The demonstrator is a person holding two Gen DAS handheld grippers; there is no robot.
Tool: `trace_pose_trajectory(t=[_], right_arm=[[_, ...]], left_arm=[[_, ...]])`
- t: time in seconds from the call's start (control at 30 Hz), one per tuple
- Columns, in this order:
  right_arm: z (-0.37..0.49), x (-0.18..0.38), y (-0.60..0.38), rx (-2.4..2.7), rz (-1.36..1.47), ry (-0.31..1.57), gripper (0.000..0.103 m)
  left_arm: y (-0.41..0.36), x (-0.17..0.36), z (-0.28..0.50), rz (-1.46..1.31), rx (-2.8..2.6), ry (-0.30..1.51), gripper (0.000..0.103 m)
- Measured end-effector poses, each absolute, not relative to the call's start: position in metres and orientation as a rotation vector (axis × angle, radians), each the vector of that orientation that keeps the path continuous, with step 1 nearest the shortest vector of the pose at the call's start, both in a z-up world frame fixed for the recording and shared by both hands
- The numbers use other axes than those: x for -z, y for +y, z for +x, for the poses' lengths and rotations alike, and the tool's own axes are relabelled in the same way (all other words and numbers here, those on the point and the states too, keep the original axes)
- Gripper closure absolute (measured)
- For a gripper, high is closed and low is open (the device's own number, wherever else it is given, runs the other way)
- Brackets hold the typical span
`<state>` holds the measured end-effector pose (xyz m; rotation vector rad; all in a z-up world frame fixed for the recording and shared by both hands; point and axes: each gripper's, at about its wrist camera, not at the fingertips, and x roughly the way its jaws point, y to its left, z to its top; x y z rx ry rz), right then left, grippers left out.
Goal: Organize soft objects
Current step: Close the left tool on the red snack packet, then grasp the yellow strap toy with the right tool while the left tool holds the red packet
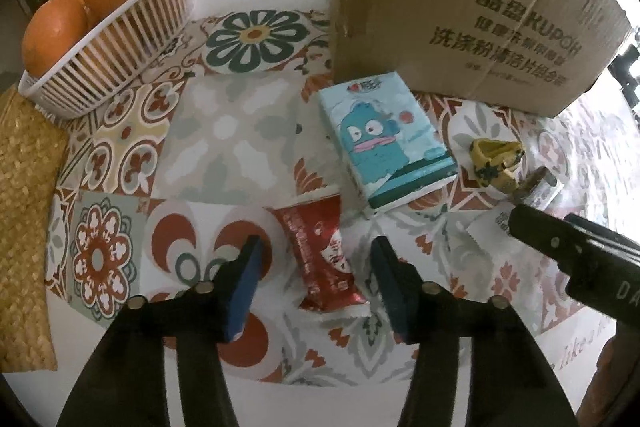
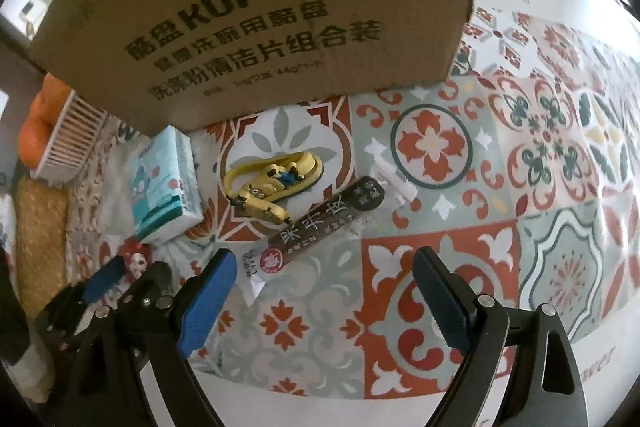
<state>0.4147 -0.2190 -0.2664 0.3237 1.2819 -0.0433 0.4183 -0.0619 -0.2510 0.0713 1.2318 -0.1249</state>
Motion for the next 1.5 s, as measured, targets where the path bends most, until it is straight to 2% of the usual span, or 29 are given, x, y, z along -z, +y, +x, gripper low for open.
trace_pose_trajectory(t=[0.03, 0.17, 0.7, 0.8, 0.9, 1.0, 1.23, 1.5], right_arm=[[0.414, 0.267, -0.221, 0.050, 0.326, 1.282, 0.012], [0.408, 0.267, -0.226, 0.062, 0.333, 1.281, 0.013], [0.361, 0.259, -0.188, 0.054, 0.302, 1.231, 0.014], [0.359, 0.255, -0.187, 0.057, 0.300, 1.223, 0.018], [0.362, 0.248, -0.193, 0.050, 0.297, 1.215, 0.018], [0.364, 0.245, -0.204, 0.060, 0.320, 1.199, 0.024], [0.384, 0.228, -0.207, -0.002, 0.252, 1.161, 0.024], [0.414, 0.237, -0.191, -0.046, 0.180, 1.173, 0.024]], left_arm=[[-0.064, 0.251, 0.419, 0.070, 0.128, 1.227, 0.064], [-0.064, 0.248, 0.418, 0.042, 0.130, 1.203, 0.080], [-0.031, 0.237, 0.393, -0.124, 0.268, 1.151, 0.081], [-0.030, 0.232, 0.393, -0.117, 0.266, 1.135, 0.081], [-0.033, 0.223, 0.388, -0.107, 0.263, 1.119, 0.081], [-0.036, 0.217, 0.390, -0.104, 0.259, 1.103, 0.081], [-0.042, 0.209, 0.393, -0.105, 0.253, 1.071, 0.081], [-0.038, 0.209, 0.397, -0.116, 0.227, 1.066, 0.081]])
